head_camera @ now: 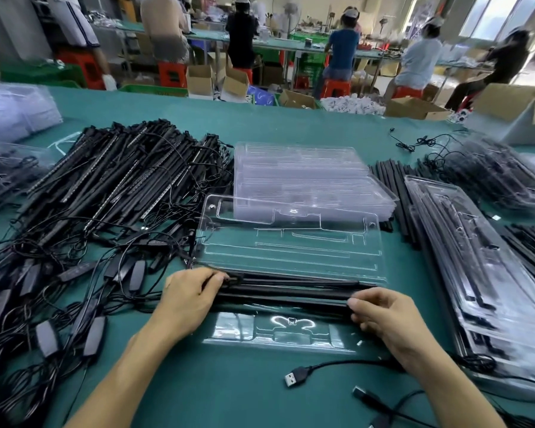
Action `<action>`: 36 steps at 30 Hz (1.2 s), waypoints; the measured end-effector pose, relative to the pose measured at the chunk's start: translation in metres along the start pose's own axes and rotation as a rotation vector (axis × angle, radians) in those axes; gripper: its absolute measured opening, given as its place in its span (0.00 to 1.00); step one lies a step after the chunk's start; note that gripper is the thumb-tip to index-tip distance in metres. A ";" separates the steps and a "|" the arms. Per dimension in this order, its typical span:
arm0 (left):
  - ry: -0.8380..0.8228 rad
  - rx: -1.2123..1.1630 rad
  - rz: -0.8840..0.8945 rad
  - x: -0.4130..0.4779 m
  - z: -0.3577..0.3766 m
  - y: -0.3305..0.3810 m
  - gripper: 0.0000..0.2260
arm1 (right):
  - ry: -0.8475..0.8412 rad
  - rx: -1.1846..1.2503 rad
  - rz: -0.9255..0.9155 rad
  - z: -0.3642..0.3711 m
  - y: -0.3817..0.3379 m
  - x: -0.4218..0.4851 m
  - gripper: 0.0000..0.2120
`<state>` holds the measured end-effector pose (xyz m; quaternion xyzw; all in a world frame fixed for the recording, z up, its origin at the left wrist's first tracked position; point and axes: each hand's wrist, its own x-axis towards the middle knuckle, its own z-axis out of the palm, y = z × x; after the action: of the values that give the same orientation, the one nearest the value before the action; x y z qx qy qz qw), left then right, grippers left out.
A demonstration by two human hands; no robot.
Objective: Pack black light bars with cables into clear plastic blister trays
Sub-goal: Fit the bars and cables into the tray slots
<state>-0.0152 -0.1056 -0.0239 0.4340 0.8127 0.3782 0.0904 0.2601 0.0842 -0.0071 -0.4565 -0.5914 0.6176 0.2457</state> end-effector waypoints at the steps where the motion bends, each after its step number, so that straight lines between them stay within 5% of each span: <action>1: -0.007 -0.006 -0.002 -0.002 0.001 0.000 0.09 | -0.011 -0.038 -0.020 -0.001 -0.001 -0.001 0.03; 16: 0.244 -0.053 -0.113 0.000 0.003 -0.002 0.06 | -0.042 -0.838 -0.619 0.007 0.014 -0.018 0.06; 22: 0.298 -0.390 -0.225 -0.002 -0.006 -0.012 0.15 | -0.048 -0.796 -0.634 0.001 0.013 -0.014 0.08; 28: 0.236 -0.441 -0.253 -0.002 -0.009 -0.021 0.20 | -0.064 -0.691 -0.643 -0.006 0.016 -0.014 0.13; 36: 0.201 -0.404 -0.223 -0.005 -0.010 -0.019 0.13 | -0.117 -0.835 -0.641 -0.002 0.018 -0.013 0.10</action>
<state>-0.0287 -0.1212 -0.0310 0.2751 0.7684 0.5617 0.1352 0.2719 0.0713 -0.0205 -0.2766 -0.9097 0.2479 0.1858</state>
